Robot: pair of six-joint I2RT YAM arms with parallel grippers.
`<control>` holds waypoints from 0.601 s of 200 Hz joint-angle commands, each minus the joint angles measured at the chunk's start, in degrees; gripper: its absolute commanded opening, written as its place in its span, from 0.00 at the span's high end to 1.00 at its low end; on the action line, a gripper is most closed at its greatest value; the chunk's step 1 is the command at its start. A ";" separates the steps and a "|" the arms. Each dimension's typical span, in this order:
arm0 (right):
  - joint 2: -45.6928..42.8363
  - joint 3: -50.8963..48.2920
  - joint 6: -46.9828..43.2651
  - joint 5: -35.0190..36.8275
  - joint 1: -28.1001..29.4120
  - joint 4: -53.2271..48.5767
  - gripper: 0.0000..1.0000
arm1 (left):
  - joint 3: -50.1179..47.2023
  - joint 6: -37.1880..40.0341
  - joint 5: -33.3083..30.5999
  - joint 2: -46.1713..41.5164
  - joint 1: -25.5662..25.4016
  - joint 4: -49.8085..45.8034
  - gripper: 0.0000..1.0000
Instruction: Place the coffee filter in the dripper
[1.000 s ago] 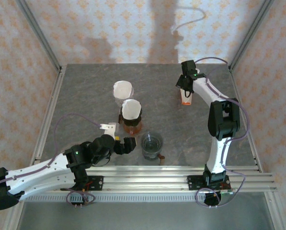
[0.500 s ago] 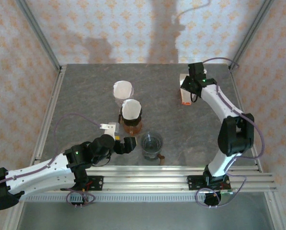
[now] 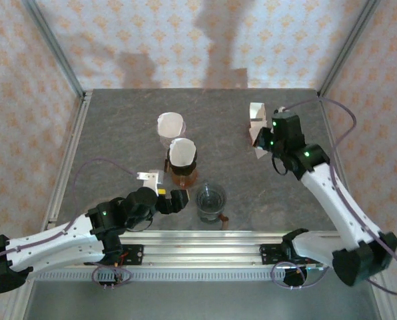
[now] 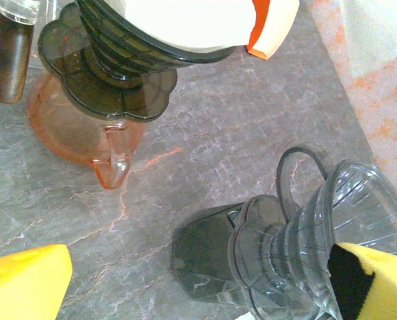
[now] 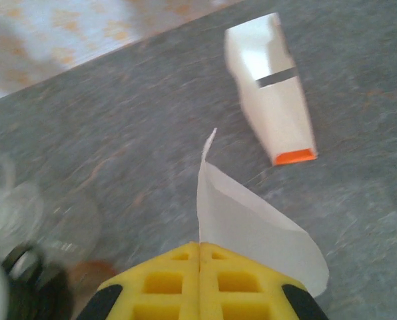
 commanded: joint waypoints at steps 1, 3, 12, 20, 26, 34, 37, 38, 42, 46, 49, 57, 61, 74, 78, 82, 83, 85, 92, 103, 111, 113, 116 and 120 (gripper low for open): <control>-6.68 -0.83 -0.25 -3.69 6.23 -8.34 1.00 | 0.08 -1.21 -2.49 -1.51 0.63 -2.86 0.00; -7.11 -0.76 -0.23 -4.15 6.93 -8.71 1.00 | 0.08 -1.25 -2.47 -1.62 0.64 -3.06 0.00; -8.53 -0.04 0.29 -6.32 9.68 -10.91 1.00 | 0.15 -1.35 -2.77 -2.07 0.61 -3.72 0.00; -9.25 1.11 0.70 -7.78 12.24 -13.22 1.00 | 0.24 -1.45 -3.01 -2.38 0.62 -4.35 0.00; -9.63 2.23 1.07 -8.16 14.25 -14.99 1.00 | 0.26 -1.47 -3.29 -2.77 0.63 -4.89 0.00; -10.09 3.63 1.37 -8.12 17.04 -17.05 1.00 | 0.35 -1.52 -3.71 -3.27 0.64 -5.70 0.00; -10.18 4.09 1.55 -8.13 18.10 -17.77 1.00 | 0.42 -1.54 -3.86 -3.42 0.64 -6.07 0.00; -10.20 4.31 1.65 -8.15 18.40 -17.96 1.00 | 0.43 -1.61 -3.92 -3.52 0.64 -6.21 0.00; -10.21 4.97 1.85 -8.16 19.67 -18.91 1.00 | 0.48 -1.69 -4.21 -3.79 0.64 -6.59 0.00; -10.17 5.88 2.13 -7.95 20.95 -19.89 1.00 | 0.52 -1.69 -4.55 -4.15 0.64 -7.17 0.00; -10.08 6.46 2.44 -7.70 21.89 -20.59 1.00 | 0.59 -1.81 -4.84 -4.32 0.64 -7.59 0.00; -9.63 7.72 2.96 -7.08 24.37 -22.18 1.00 | 0.69 -2.00 -5.59 -5.05 0.64 -8.90 0.00; -9.33 8.34 3.24 -6.84 25.48 -22.98 1.00 | 0.77 -2.13 -5.99 -5.47 0.60 -9.48 0.00; -7.84 10.28 4.16 -5.42 28.86 -25.72 1.00 | 0.87 -2.45 -7.10 -6.79 0.68 -11.12 0.00; -7.34 10.91 4.44 -4.97 29.74 -26.51 1.00 | 0.87 -2.43 -7.34 -7.22 0.67 -11.48 0.00; -6.84 11.39 4.51 -4.69 30.49 -27.29 1.00 | 0.87 -2.40 -7.49 -7.56 0.71 -11.75 0.00; -6.72 11.61 4.58 -4.63 30.71 -27.55 1.00 | 0.87 -2.39 -7.50 -7.66 0.72 -11.82 0.00; -6.42 11.86 4.67 -4.40 31.15 -27.97 1.00 | 0.87 -2.38 -7.55 -7.84 0.73 -11.91 0.00; -5.48 13.02 4.74 -3.93 32.23 -29.53 1.00 | 0.81 -2.39 -7.68 -8.38 0.66 -12.21 0.00; -3.91 15.12 4.81 -2.94 33.44 -31.90 1.00 | 0.79 -2.38 -7.95 -9.02 0.69 -12.50 0.00; -2.73 16.51 4.77 -2.47 34.19 -33.57 1.00 | 0.78 -2.42 -8.04 -9.15 0.70 -12.57 0.00; -2.50 16.73 4.72 -2.44 34.35 -33.96 1.00 | 0.79 -2.39 -8.04 -9.16 0.72 -12.59 0.00; -2.06 17.29 4.66 -2.41 34.47 -34.51 1.00 | 0.79 -2.40 -8.04 -9.16 0.69 -12.61 0.00; -1.45 17.84 4.70 -2.47 34.80 -35.14 1.00 | 0.85 -2.38 -7.99 -9.12 0.71 -12.63 0.00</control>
